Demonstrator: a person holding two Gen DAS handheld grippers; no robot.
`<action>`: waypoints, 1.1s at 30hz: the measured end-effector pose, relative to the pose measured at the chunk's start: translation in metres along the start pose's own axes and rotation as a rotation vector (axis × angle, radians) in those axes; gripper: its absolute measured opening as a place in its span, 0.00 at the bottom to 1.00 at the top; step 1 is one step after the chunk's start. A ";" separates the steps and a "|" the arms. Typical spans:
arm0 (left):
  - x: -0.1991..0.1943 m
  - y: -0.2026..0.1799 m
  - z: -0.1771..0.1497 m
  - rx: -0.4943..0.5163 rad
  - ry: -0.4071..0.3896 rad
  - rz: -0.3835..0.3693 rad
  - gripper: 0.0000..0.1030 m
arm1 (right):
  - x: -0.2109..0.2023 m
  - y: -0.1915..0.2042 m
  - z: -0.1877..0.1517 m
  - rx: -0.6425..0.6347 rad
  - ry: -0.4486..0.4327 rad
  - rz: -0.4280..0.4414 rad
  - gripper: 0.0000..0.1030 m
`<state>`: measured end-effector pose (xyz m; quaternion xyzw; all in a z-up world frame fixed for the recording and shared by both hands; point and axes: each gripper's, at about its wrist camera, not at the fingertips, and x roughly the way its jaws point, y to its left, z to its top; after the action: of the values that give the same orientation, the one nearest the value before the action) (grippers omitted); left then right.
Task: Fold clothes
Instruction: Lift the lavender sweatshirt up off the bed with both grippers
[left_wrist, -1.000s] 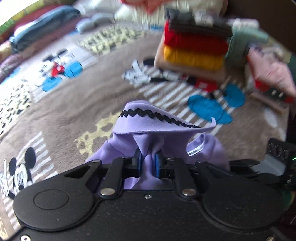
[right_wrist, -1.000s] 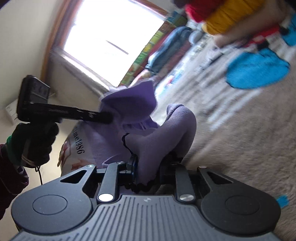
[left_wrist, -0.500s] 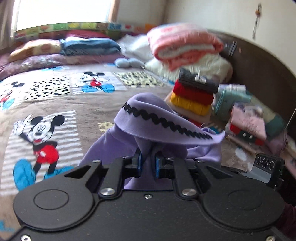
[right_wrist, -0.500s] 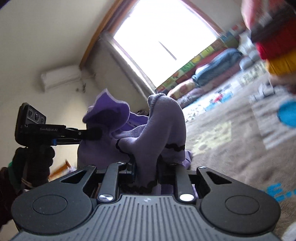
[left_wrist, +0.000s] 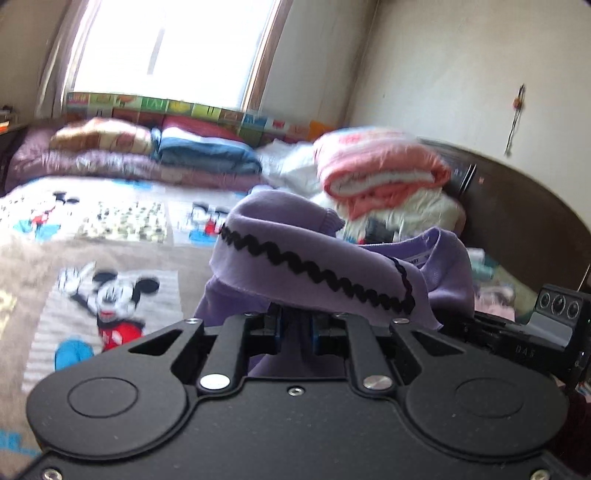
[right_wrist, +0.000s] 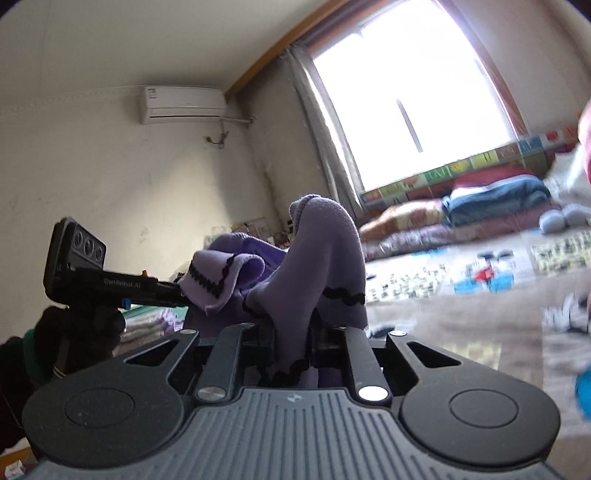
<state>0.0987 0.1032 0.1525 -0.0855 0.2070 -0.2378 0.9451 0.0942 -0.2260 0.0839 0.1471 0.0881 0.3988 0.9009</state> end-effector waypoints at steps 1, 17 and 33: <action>0.002 0.001 0.009 -0.003 -0.015 -0.005 0.11 | 0.004 -0.002 0.013 -0.019 0.005 0.001 0.16; 0.071 0.021 0.112 0.011 -0.024 -0.022 0.11 | 0.071 -0.058 0.150 -0.111 0.093 -0.025 0.16; 0.193 0.064 0.191 0.022 -0.001 0.115 0.11 | 0.186 -0.145 0.221 -0.128 0.154 -0.129 0.16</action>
<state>0.3627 0.0775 0.2395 -0.0630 0.2083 -0.1853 0.9583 0.3799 -0.2232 0.2353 0.0523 0.1410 0.3549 0.9227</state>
